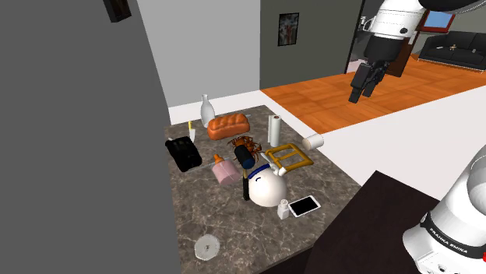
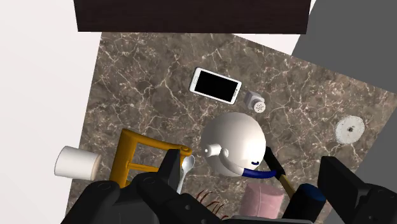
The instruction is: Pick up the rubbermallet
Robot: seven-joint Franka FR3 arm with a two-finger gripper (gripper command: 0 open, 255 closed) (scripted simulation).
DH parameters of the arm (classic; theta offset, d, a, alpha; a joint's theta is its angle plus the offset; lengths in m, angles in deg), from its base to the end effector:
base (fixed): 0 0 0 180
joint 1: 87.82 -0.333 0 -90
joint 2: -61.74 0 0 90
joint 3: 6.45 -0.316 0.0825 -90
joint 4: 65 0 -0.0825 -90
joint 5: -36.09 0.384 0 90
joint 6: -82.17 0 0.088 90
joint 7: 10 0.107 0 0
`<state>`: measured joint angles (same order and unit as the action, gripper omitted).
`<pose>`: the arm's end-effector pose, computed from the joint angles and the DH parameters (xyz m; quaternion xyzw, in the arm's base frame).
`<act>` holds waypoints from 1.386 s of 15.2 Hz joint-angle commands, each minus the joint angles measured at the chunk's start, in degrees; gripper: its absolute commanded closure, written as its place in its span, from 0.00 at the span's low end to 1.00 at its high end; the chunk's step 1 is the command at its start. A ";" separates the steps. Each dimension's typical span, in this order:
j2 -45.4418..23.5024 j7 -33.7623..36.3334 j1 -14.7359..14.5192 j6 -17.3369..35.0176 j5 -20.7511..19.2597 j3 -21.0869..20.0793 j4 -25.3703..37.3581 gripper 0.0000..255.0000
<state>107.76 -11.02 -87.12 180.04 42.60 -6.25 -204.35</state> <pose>0.3144 0.0054 0.5728 -0.9975 0.0040 -0.0405 0.0571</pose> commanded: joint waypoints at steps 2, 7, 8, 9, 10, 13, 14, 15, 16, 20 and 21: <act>-1.54 0.93 -0.24 1.49 0.54 -0.86 -0.10 0.00; -10.21 5.48 -1.28 8.72 2.78 -5.04 0.59 0.00; -12.11 6.39 -1.46 10.10 3.11 -5.83 0.97 0.00; -14.06 7.29 -1.61 11.45 3.40 -6.61 1.43 0.00; -16.06 8.20 -1.74 12.77 3.64 -7.39 1.96 0.00; -22.28 10.98 -2.08 16.49 4.02 -9.59 4.03 0.00; -24.41 11.93 -2.17 17.65 4.03 -10.28 4.86 0.00; -26.58 12.90 -2.26 18.75 3.96 -10.95 5.77 0.00; -28.78 13.89 -2.35 19.81 3.84 -11.59 6.76 0.00; -37.78 18.03 -2.74 23.48 2.66 -13.86 11.41 0.00; -40.08 19.12 -2.88 24.24 2.20 -14.32 12.75 0.00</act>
<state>70.40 6.89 -89.86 202.93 45.24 -19.97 -192.79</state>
